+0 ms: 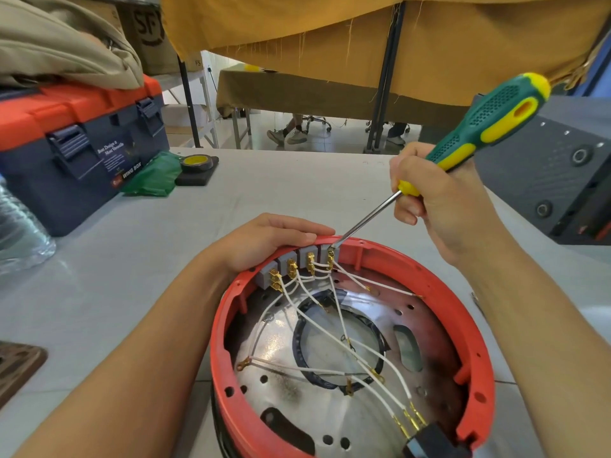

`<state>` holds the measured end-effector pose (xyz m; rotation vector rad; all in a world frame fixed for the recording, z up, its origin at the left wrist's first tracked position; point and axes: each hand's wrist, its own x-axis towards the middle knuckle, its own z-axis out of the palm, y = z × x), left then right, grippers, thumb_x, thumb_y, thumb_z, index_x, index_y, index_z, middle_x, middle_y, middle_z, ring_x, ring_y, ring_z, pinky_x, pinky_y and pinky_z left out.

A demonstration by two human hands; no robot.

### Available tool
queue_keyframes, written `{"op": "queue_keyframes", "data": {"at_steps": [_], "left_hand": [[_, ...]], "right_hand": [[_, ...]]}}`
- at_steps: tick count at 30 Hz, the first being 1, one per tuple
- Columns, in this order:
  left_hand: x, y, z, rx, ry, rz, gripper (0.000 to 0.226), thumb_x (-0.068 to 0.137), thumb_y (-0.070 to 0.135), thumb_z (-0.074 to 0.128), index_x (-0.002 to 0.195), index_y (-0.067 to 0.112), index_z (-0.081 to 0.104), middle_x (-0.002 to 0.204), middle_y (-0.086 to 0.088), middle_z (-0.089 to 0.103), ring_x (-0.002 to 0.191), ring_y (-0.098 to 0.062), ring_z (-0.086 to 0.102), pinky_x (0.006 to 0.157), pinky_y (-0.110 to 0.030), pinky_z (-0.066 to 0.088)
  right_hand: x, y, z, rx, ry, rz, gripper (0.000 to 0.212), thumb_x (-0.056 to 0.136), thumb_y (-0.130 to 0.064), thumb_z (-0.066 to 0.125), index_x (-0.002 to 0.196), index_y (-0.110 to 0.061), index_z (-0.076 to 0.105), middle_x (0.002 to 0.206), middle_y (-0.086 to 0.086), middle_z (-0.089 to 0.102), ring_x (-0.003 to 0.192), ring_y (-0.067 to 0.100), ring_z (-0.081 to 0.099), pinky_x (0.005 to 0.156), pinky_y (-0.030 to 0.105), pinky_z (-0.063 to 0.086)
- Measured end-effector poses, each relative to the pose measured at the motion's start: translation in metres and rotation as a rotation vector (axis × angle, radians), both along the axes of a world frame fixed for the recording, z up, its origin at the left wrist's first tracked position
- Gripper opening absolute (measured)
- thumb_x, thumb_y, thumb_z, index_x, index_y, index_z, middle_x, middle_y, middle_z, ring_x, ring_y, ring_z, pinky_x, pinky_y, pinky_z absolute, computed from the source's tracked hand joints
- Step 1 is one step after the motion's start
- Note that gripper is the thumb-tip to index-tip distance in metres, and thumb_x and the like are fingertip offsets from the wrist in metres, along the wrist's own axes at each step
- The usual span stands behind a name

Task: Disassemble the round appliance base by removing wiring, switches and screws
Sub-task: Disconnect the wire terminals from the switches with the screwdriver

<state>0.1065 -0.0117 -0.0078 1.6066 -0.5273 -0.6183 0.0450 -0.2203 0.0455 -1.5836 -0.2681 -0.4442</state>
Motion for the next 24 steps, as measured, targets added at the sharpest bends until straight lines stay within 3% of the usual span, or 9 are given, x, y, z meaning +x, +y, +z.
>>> {"op": "queue_keyframes", "data": {"at_steps": [6,12,24], "left_hand": [[0.000,0.001,-0.001,0.000,-0.004,-0.011,0.027,0.091,0.009,0.052,0.109,0.017,0.071,0.106,-0.010,0.072,0.096,-0.024,0.069,0.076,-0.024,0.056],[0.001,0.000,-0.001,-0.004,0.005,-0.003,0.027,0.090,0.009,0.053,0.111,0.015,0.070,0.107,-0.011,0.072,0.097,-0.025,0.069,0.078,-0.026,0.056],[0.001,0.001,-0.002,-0.017,0.030,-0.014,0.027,0.089,0.010,0.053,0.107,0.017,0.072,0.105,-0.012,0.072,0.096,-0.026,0.069,0.079,-0.029,0.057]], "right_hand": [[0.005,-0.004,-0.006,0.136,0.074,-0.052,0.021,0.072,-0.013,0.052,0.054,-0.014,0.042,0.047,-0.004,0.032,0.035,0.008,0.027,0.040,0.016,0.027],[0.010,-0.010,-0.015,0.240,0.193,-0.102,0.026,0.086,-0.008,0.048,0.061,-0.010,0.041,0.037,-0.006,0.026,0.033,0.008,0.022,0.039,0.016,0.025],[0.015,-0.010,-0.022,0.446,0.371,-0.159,0.027,0.087,-0.012,0.046,0.061,-0.012,0.038,0.036,-0.005,0.024,0.032,0.007,0.018,0.036,0.016,0.024]]}}
